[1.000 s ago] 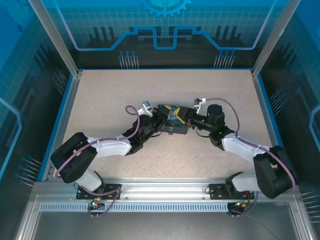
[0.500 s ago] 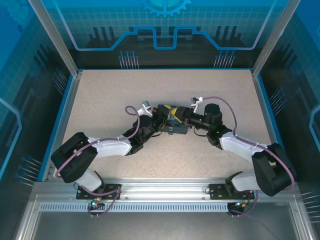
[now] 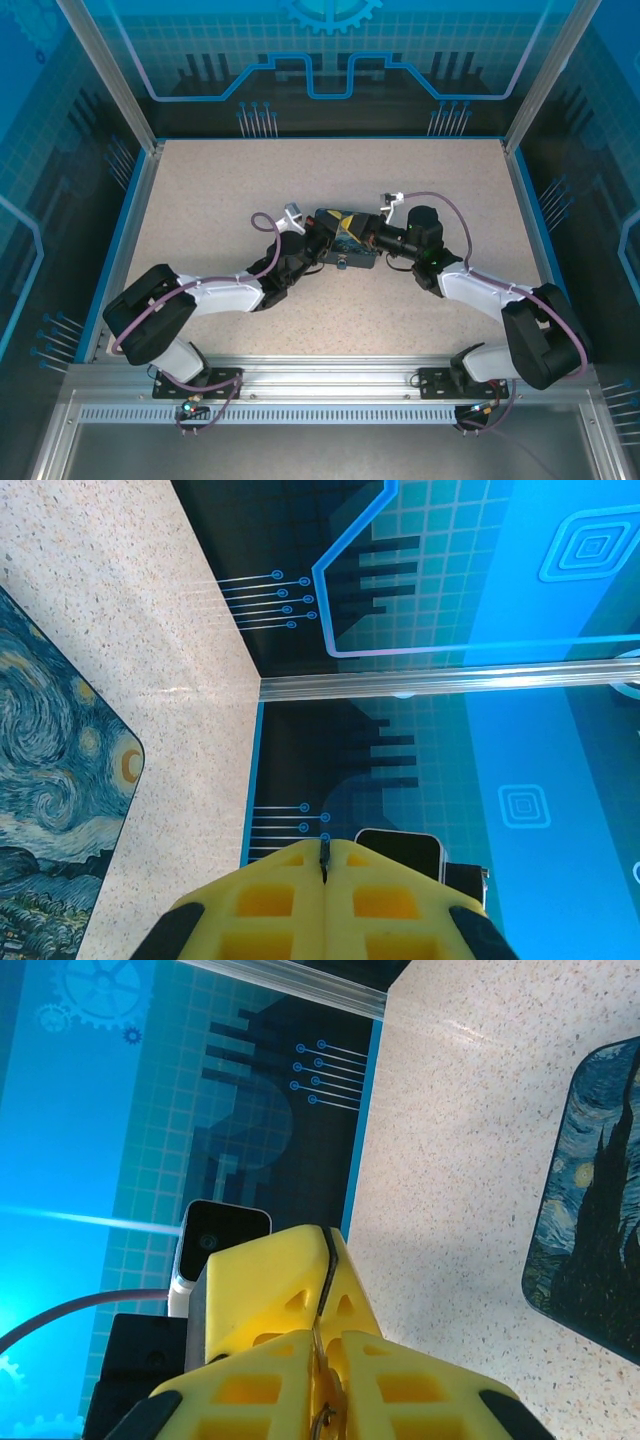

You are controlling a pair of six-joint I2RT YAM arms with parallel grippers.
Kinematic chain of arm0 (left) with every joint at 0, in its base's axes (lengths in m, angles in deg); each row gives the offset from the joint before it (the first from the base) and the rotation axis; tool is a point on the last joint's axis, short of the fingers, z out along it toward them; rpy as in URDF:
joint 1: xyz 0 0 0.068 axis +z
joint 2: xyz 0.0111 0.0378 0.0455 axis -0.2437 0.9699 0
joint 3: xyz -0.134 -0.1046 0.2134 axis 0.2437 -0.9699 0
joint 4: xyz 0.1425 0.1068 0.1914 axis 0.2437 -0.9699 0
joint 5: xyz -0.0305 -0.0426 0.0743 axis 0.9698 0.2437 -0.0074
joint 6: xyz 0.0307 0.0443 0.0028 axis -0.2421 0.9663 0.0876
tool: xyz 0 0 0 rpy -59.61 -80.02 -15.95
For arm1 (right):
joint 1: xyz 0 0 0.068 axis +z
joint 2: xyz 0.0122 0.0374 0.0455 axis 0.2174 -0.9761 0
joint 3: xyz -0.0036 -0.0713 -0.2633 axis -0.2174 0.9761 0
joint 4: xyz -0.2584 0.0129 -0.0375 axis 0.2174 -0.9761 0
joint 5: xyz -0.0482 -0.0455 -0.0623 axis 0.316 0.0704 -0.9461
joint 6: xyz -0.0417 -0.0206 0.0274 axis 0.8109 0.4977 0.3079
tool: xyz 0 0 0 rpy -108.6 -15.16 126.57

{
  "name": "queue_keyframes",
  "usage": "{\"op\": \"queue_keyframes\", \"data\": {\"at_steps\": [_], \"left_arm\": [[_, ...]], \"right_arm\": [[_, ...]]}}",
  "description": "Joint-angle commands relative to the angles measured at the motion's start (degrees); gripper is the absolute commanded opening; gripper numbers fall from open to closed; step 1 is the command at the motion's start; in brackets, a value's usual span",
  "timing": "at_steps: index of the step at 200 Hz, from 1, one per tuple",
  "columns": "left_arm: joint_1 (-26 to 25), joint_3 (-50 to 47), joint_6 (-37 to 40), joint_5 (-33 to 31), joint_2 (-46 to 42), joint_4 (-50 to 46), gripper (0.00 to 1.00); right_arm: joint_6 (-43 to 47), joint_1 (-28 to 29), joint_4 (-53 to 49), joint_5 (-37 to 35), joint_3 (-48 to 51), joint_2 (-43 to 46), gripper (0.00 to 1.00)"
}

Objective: Unlock a padlock with a key

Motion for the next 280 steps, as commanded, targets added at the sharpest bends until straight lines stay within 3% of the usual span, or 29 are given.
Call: {"op": "queue_keyframes", "data": {"at_steps": [1,24,76,112,159,171,180,280], "left_arm": [[-0.5,-1.5,-0.2,-1.8,-0.4,2.6,0.00],[-0.5,-2.0,-0.1,-2.1,-0.8,2.6,0.00],[-0.6,-1.6,-0.1,-2.1,-0.4,2.8,0.00],[-0.6,-1.1,0.4,-2.0,-0.3,2.9,0.00],[-0.6,0.1,2.8,-1.2,-0.8,2.5,0.00],[-0.6,0.1,3.1,-1.3,-0.9,2.7,0.00],[-0.7,0.0,3.1,-1.5,-0.7,2.9,0.00],[-1.8,-1.4,5.1,-4.9,1.5,10.9,0.00]], "right_arm": [[0.2,0.0,0.7,-0.5,-1.0,0.3,0.21],[0.0,-0.2,0.8,-0.5,-0.6,0.3,0.22],[0.0,-0.2,1.0,0.3,-0.7,0.0,0.14],[0.2,-0.2,1.2,0.8,-0.2,-0.1,0.00],[0.2,-0.2,1.3,1.0,0.8,0.0,0.00],[0.0,-0.2,1.5,1.4,0.9,0.0,0.17],[-0.2,-0.2,1.9,1.6,0.8,0.0,0.19],[-2.8,1.5,4.0,1.6,1.5,-0.7,0.16]]}}
